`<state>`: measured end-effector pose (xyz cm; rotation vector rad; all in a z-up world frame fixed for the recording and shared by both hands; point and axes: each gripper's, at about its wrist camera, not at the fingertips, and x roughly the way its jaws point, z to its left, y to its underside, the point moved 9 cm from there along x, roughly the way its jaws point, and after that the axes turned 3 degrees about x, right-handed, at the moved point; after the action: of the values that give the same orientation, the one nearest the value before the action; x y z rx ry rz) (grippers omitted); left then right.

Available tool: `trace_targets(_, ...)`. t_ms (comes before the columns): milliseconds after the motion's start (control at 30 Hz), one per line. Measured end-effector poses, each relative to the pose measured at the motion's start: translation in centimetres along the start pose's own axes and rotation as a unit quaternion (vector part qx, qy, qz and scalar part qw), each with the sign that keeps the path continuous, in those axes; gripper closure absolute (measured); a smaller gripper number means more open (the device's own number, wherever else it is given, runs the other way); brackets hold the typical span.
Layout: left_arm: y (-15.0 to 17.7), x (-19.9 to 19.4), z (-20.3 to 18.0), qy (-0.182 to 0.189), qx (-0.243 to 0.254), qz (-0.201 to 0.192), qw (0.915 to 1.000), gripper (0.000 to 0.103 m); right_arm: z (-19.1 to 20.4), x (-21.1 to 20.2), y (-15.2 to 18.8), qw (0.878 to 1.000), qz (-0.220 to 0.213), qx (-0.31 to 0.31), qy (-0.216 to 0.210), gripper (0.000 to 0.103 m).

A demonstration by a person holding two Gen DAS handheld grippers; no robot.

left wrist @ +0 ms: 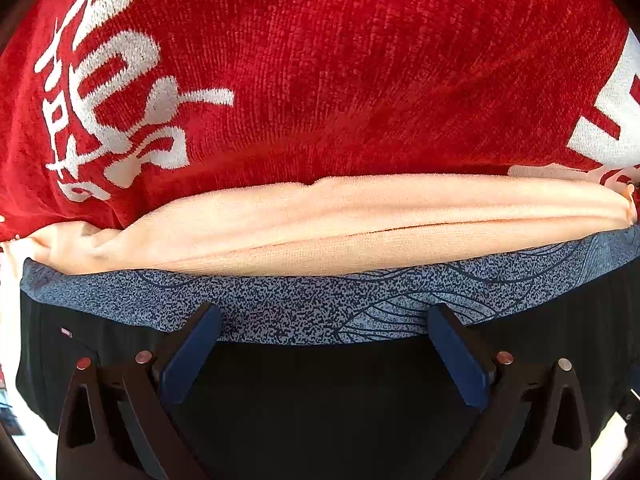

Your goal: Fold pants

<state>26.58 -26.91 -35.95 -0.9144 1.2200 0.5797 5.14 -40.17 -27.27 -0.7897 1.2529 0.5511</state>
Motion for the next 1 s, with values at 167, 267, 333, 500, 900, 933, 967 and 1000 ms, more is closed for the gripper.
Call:
trace_targets(167,0.3,-1.3,-0.6,-0.009,0.001,0.009,0.9999,0.000,-1.6,0.4,-0.2,1.000,0.004,0.009,-0.014,0.048)
trace_targets(267,0.7,-2.1,-0.9,-0.014,0.002,0.012,0.9998,0.000,-1.6,0.2,-0.2,1.000,0.001,0.008,-0.016,0.047)
trace_targets(333,1.0,-2.5,-1.1,-0.016,0.005,0.015,0.9997,0.000,-1.7,0.3,-0.2,1.000,-0.002,0.003,-0.015,0.047)
trace_targets(500,1.9,-4.3,-2.4,-0.016,0.014,0.013,0.9997,0.000,-1.3,0.4,-0.3,0.999,-0.006,0.007,-0.034,0.039)
trace_targets(900,4.4,-7.4,-12.2,0.036,0.073,0.004,0.9966,0.000,-6.7,-3.8,-0.8,0.991,-0.048,0.115,-0.043,0.038)
trace_targets(933,4.6,-7.3,-13.2,0.038,0.080,0.004,0.9961,0.000,-8.7,-4.5,-1.0,0.988,-0.062,0.137,-0.026,0.038)
trace_targets(967,5.0,-7.0,-14.2,0.036,0.091,0.007,0.9952,0.000,-10.1,-5.0,-1.1,0.986,-0.071,0.151,-0.009,0.039)
trace_targets(1000,5.3,-6.6,-14.8,0.031,0.096,0.013,0.9948,0.000,-11.4,-5.3,-1.2,0.984,-0.078,0.162,0.008,0.039)
